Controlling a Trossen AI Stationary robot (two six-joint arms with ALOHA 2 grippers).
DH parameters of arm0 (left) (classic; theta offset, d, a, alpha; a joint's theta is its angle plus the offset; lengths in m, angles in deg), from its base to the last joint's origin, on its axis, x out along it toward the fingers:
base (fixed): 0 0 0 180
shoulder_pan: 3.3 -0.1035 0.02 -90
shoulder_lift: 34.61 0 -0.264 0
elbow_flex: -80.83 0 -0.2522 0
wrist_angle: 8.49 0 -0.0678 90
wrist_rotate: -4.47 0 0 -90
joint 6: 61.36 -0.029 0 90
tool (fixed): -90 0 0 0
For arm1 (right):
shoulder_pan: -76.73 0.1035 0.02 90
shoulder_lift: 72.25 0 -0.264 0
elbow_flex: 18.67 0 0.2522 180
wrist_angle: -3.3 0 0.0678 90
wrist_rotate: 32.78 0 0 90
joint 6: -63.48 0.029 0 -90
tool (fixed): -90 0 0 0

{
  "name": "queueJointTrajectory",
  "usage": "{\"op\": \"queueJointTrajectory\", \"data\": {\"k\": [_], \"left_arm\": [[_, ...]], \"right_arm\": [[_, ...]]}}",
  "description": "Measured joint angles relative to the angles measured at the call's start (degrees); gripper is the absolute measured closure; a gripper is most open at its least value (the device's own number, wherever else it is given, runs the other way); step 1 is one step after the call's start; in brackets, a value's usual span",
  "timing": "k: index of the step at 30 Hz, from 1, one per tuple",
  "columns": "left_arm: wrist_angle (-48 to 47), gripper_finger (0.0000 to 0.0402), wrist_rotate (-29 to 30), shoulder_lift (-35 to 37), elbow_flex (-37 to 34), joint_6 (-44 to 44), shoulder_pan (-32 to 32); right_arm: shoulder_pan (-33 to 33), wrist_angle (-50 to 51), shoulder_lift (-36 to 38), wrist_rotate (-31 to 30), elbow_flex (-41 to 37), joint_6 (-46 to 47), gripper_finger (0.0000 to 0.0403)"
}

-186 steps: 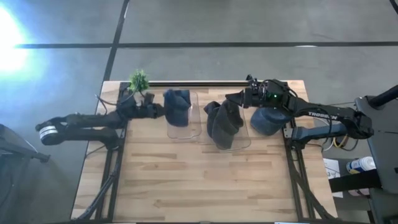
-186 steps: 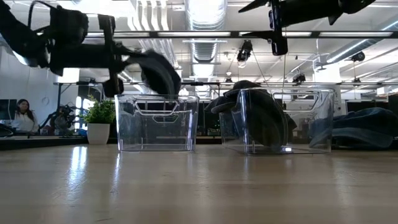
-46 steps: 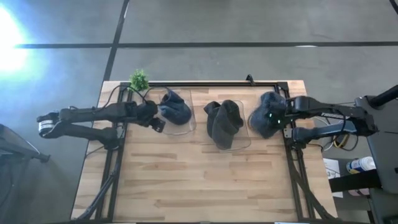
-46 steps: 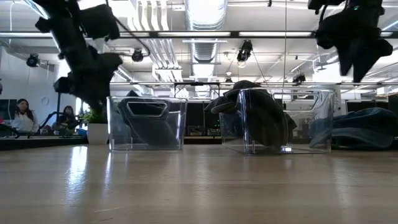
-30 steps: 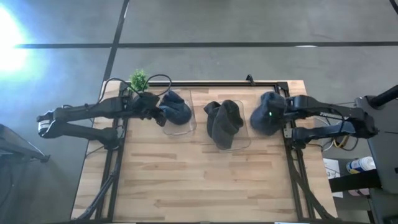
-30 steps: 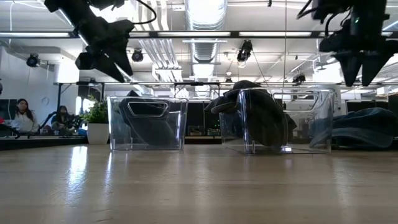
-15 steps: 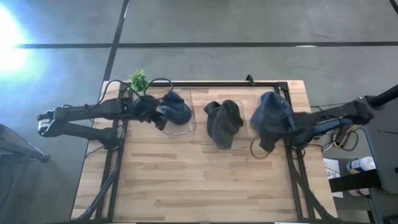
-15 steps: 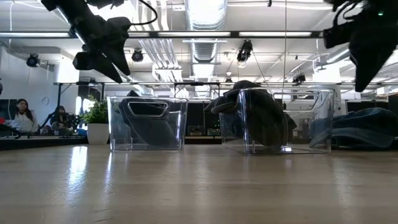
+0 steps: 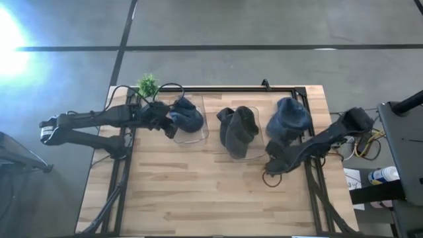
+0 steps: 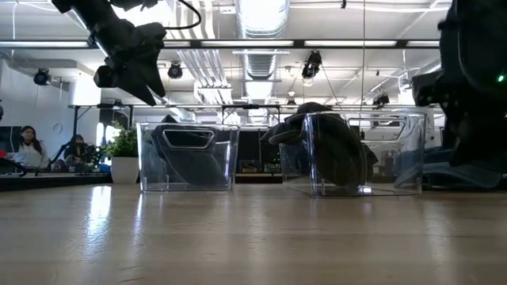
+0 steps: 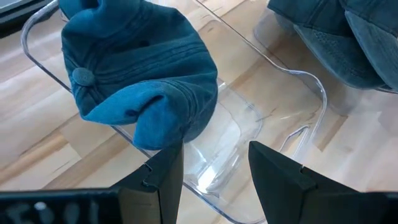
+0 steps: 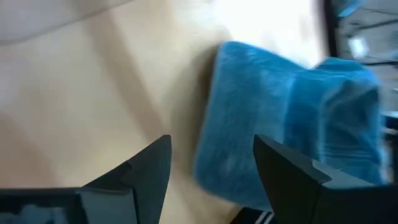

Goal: Pick & Place hat
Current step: Put the blue cap into the left transparent bin

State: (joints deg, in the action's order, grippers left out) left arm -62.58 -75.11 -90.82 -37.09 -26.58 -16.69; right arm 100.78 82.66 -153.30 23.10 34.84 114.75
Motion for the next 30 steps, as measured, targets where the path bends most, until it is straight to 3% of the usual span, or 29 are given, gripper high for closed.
{"op": "queueJointTrajectory", "data": {"k": [8,17,20,25,30], "left_arm": [[0.12,0.0227,4.82,0.0,-1.57,-1.78,0.11],[0.29,0.0227,9.64,0.0,-4.62,-4.84,0.11],[0.27,0.0227,10.22,0.0,-5.66,-4.89,0.11],[0.42,0.0227,10.24,-0.02,-6.49,-4.47,0.11],[0.38,0.0227,10.15,0.05,-5.51,-4.22,0.11]], "right_arm": [[0.33,0.2,-12.21,-8.52,0.03,14.7,0.0179],[-0.17,-1.72,-17.2,-13.02,-2.27,24.91,0.0179],[-0.45,-5.85,-16.91,-12.96,-3.5,23.87,0.0179],[-2.15,-9.95,-17.12,-12.93,0.16,9.83,0.0179],[-2.41,-3.5,-16.8,-16.11,5.75,7.91,0.0179]]}}
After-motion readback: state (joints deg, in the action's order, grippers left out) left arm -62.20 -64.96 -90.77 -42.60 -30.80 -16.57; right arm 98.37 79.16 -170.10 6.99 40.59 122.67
